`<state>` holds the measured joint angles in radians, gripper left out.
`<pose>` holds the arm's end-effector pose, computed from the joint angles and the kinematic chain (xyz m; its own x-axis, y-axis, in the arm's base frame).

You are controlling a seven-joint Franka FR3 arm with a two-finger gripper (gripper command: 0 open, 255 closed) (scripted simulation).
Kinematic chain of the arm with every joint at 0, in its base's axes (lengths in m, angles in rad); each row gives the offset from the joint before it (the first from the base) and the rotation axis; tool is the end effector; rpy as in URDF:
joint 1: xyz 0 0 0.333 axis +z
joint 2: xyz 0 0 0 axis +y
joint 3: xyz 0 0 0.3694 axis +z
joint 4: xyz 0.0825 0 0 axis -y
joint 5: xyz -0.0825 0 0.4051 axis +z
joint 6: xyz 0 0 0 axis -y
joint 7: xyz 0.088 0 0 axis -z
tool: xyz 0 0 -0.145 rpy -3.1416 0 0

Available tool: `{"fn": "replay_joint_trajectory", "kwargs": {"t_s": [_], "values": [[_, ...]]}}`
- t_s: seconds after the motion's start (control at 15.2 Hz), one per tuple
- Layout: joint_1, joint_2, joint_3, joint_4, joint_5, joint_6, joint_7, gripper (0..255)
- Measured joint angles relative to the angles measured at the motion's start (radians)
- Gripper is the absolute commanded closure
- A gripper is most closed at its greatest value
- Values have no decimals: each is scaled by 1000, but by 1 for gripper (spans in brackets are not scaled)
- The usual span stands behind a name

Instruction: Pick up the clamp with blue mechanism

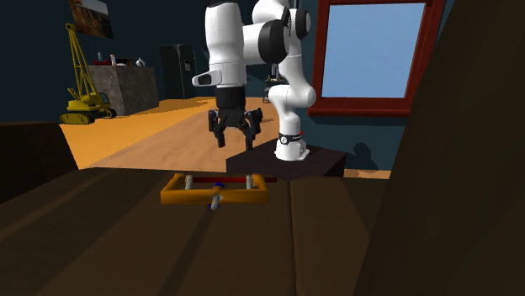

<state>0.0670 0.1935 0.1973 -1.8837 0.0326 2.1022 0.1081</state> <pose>0.6162 0.1639 0.4150 0.9907 0.1348 0.0205 0.1359 -0.9883 -0.0688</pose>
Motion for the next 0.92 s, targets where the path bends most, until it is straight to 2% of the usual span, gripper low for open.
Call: {"fn": "replay_joint_trajectory", "kwargs": {"t_s": [0.33, 0.59, 0.92], "values": [[29, 201, -9, 214, -53, 3, 42, 0], [61, 373, -21, 427, -87, -24, 68, 0], [70, 431, -26, 456, -97, 5, 74, 0]]}}
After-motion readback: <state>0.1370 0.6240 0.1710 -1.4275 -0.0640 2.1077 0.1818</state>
